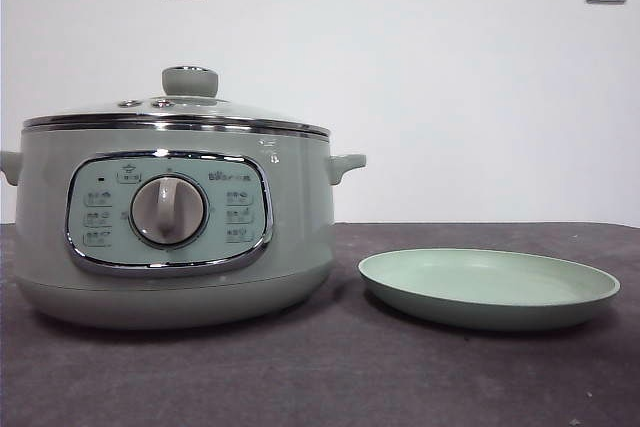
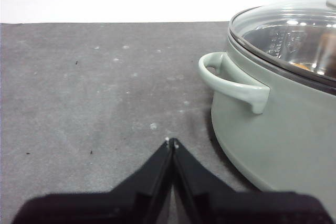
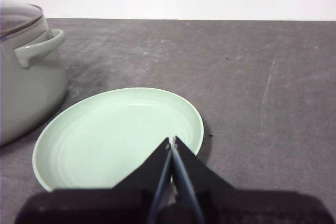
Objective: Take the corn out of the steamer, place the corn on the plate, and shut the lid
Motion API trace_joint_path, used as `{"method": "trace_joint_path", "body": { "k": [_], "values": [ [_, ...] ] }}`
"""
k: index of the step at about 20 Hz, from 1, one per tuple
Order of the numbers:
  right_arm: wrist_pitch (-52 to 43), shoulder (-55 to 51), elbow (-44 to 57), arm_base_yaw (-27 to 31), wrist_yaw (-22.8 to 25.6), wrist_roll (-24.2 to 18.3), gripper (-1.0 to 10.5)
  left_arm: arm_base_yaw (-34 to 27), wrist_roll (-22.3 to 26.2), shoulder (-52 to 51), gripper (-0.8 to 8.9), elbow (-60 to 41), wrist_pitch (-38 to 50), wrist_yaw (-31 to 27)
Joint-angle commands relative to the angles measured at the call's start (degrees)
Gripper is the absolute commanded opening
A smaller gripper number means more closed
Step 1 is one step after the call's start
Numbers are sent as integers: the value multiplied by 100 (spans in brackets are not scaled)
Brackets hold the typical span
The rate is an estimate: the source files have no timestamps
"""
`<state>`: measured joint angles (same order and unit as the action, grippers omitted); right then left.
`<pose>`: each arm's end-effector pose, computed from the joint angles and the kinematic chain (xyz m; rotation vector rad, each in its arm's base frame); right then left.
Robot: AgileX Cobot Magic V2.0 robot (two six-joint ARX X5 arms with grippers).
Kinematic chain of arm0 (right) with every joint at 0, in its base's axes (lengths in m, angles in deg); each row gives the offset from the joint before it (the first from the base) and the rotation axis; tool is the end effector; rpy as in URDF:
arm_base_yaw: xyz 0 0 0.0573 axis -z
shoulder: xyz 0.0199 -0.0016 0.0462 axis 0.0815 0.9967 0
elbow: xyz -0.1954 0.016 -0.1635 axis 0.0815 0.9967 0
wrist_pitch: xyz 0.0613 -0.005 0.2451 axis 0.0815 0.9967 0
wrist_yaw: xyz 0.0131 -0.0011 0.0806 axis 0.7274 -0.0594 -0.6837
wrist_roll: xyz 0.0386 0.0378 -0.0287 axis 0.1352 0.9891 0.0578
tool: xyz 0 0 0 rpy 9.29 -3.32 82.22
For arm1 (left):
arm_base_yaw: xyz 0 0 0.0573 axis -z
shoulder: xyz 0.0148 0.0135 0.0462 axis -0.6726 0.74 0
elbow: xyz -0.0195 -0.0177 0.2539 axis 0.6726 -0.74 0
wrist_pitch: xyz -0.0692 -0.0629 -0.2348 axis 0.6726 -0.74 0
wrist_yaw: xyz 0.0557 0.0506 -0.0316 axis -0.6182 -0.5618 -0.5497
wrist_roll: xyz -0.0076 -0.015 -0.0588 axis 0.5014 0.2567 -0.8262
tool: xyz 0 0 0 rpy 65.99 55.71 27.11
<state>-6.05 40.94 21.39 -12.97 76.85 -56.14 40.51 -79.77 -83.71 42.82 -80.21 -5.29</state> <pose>0.1151 0.0230 0.1502 -0.0007 0.1646 0.2945 0.1160 0.0014 0.1503 -0.0280 0.1804 -0.0229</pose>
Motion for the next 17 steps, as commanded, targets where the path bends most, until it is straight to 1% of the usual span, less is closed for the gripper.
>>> {"method": "trace_joint_path", "body": {
  "k": [1,2,4,6,8,9,12,15,17],
  "values": [
    [61,0,59,-7,-26,734,3,-17,-63,-15,-3,-85,20,11],
    [59,0,59,-7,-35,1128,3,-17,-90,-15,-3,-85,20,28],
    [39,0,59,-7,-33,1958,3,-17,-321,-15,-3,-85,22,92],
    [-44,0,59,-7,-26,2837,3,-17,-826,-15,-3,-85,24,275],
    [-85,0,59,-7,-26,3366,3,-17,-1318,-15,-3,-79,26,525],
    [-90,0,59,-7,-22,3480,3,-17,-1523,-15,-3,-79,28,658],
    [-79,0,59,-7,-11,3497,1,-17,-1832,-15,-3,-79,28,850],
    [-59,0,59,-7,-46,3497,-3,-17,-1858,-15,-4,-68,33,1086],
    [-39,0,59,-7,-46,3497,-5,-17,-1858,-15,-7,-68,20,1078]
  ]
}}
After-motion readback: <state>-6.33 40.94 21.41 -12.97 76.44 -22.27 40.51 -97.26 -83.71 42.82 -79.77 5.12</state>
